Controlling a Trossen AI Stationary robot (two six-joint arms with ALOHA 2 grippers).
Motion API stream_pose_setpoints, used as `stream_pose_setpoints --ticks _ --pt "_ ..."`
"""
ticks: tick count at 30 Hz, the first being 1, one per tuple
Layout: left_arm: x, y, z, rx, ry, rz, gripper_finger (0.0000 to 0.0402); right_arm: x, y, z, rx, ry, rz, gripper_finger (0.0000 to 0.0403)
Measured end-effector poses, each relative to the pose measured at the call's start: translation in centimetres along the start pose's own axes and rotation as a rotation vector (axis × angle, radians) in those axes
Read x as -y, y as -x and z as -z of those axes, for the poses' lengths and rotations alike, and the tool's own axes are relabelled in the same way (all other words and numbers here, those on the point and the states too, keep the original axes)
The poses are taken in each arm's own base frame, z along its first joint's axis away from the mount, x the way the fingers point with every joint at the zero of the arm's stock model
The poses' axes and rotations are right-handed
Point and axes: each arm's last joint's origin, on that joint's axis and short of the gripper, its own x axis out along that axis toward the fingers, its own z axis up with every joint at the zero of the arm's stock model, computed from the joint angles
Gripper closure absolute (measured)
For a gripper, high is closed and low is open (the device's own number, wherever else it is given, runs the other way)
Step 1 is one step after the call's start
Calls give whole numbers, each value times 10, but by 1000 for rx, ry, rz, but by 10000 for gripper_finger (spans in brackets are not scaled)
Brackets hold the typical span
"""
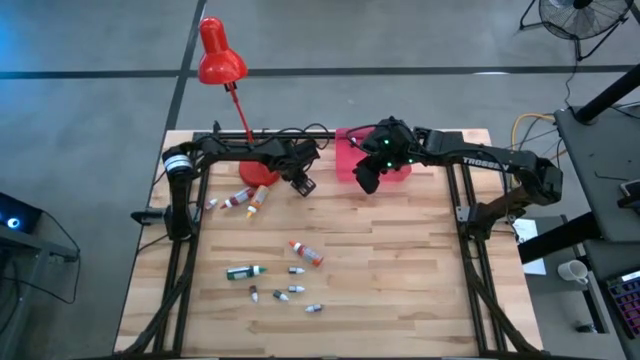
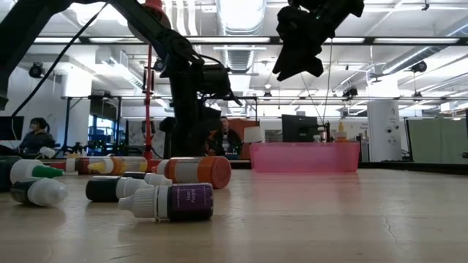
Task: Pick & Place food coloring
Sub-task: Put the small black food coloring bottle into the red bin
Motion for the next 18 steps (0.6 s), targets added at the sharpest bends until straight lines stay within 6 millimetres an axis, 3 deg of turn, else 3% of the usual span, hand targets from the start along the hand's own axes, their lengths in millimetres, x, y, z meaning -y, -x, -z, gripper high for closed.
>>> stream_pose_setpoints --ticks 18 --pt "0 -17 -2 -13 4 30 276 0 -1 0 -1 -16 7 278"
